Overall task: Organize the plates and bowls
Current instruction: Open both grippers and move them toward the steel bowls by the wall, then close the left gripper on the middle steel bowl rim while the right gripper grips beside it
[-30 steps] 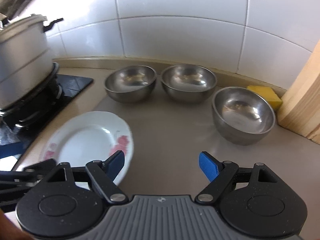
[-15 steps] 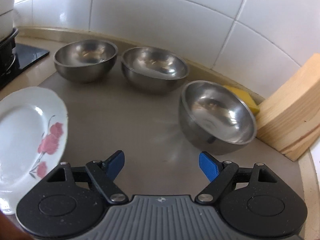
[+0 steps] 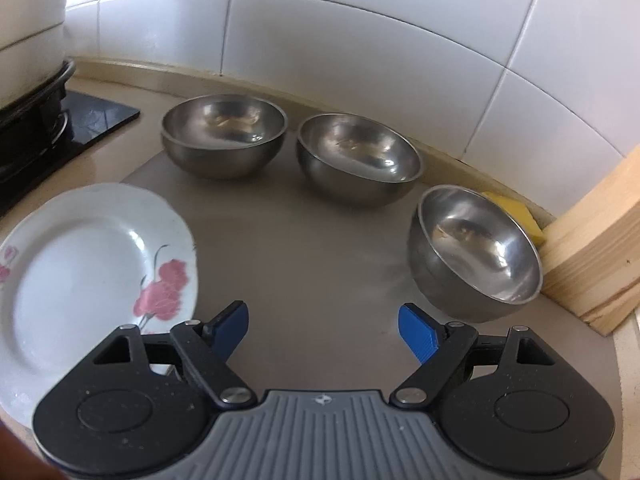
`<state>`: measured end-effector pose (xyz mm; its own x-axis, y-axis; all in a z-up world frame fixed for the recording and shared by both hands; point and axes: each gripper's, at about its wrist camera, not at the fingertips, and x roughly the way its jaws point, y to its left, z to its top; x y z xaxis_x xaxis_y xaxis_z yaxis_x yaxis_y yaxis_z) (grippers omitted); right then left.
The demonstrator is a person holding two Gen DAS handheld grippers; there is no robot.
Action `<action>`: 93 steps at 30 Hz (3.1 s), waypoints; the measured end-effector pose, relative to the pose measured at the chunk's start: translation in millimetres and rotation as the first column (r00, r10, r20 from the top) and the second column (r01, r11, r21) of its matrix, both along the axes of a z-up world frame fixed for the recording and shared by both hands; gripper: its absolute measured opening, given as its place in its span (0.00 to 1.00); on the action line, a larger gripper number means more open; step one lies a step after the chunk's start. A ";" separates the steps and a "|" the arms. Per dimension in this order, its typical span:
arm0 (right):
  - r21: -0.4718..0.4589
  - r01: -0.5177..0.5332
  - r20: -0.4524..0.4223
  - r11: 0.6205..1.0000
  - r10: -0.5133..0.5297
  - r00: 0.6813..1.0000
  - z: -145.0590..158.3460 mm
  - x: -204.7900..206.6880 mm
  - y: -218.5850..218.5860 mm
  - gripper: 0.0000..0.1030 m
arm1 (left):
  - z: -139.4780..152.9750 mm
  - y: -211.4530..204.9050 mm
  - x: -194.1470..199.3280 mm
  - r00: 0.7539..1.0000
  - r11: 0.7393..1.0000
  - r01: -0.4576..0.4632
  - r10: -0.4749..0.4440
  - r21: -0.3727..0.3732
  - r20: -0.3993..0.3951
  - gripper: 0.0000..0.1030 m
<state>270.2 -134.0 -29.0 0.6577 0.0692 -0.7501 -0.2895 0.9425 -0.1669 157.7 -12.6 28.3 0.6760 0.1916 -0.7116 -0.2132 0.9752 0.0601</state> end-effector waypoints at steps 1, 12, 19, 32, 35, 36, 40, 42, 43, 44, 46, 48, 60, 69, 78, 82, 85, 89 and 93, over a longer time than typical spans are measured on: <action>0.013 0.003 -0.004 1.000 -0.003 1.000 0.2 0.8 -2.7 0.59 | 0.6 -1.4 0.9 1.000 1.000 0.004 -0.004 0.001 0.000 0.81; 0.103 -0.008 0.013 0.995 0.006 1.000 19.2 -6.1 -17.8 0.59 | 7.2 -20.8 12.6 0.999 0.999 0.041 -0.042 0.031 0.010 0.83; 0.146 -0.008 0.027 0.989 0.004 1.000 30.0 -9.5 -36.9 0.61 | 11.2 -40.0 22.0 0.998 0.997 0.058 -0.059 0.057 0.016 0.85; 0.194 -0.002 0.057 0.981 -0.009 0.998 49.7 -10.0 -73.0 0.64 | 13.9 -74.1 42.3 0.995 0.993 0.093 -0.095 0.075 0.016 0.87; 0.193 0.012 0.060 0.981 -0.024 0.998 51.6 -8.6 -81.5 0.64 | 14.4 -80.7 46.4 0.995 0.992 0.101 -0.103 0.080 0.016 0.87; 0.195 0.016 0.060 0.981 -0.028 0.998 51.8 -7.7 -83.9 0.64 | 14.7 -82.7 47.6 0.994 0.991 0.104 -0.106 0.083 0.016 0.87; 0.195 0.030 0.057 0.980 -0.042 0.997 52.0 -3.7 -90.8 0.64 | 17.8 -86.5 55.0 0.993 0.989 0.114 -0.116 0.096 0.016 0.87; 0.193 0.031 0.059 0.981 -0.043 0.997 53.0 -2.0 -92.5 0.64 | 20.0 -85.8 58.8 0.993 0.989 0.114 -0.116 0.093 0.016 0.87; 0.192 0.031 0.060 0.981 -0.043 0.997 53.7 -0.7 -93.2 0.64 | 21.3 -85.0 61.4 0.993 0.989 0.116 -0.118 0.094 0.014 0.87; 0.191 0.031 0.060 0.981 -0.043 0.997 54.2 0.3 -93.4 0.64 | 22.9 -84.0 64.0 0.993 0.988 0.119 -0.121 0.099 0.014 0.87; 0.184 0.033 0.064 0.982 -0.045 0.997 55.6 3.1 -92.3 0.64 | 27.2 -80.7 69.4 0.992 0.985 0.125 -0.127 0.116 0.017 0.88; 0.184 0.038 0.066 0.982 -0.051 0.997 58.2 6.9 -89.7 0.64 | 31.7 -76.0 75.6 0.990 0.982 0.135 -0.138 0.131 0.020 0.88; 0.165 0.093 0.074 0.982 -0.106 0.992 73.5 52.4 -52.6 0.64 | 55.6 -24.5 136.0 0.979 0.961 0.189 -0.200 0.204 0.036 0.89; 0.179 0.128 0.019 0.976 -0.133 0.991 67.2 99.5 -31.1 0.64 | 31.3 8.2 184.9 0.982 0.971 0.189 -0.190 0.149 -0.009 0.89; 0.292 0.146 -0.053 0.945 -0.136 0.989 53.2 128.3 -29.6 0.64 | -2.2 21.9 213.5 0.981 0.975 0.193 -0.189 0.108 -0.047 0.86; 0.339 0.077 -0.058 0.938 -0.061 0.996 56.5 129.1 -11.2 0.64 | -11.9 29.2 219.6 0.981 0.977 0.188 -0.182 0.104 -0.062 0.84; 0.345 0.044 -0.083 0.937 -0.016 0.996 52.6 128.1 2.0 0.64 | -17.6 36.5 223.6 0.983 0.980 0.178 -0.172 0.088 -0.070 0.82; 0.368 0.058 -0.154 0.928 -0.001 0.988 41.3 128.7 9.3 0.63 | -23.1 43.4 230.3 0.983 0.982 0.175 -0.170 0.072 -0.076 0.79; 0.360 0.074 -0.194 0.930 -0.002 0.981 31.3 130.4 15.5 0.62 | -28.0 45.8 235.4 0.980 0.981 0.184 -0.179 0.062 -0.084 0.76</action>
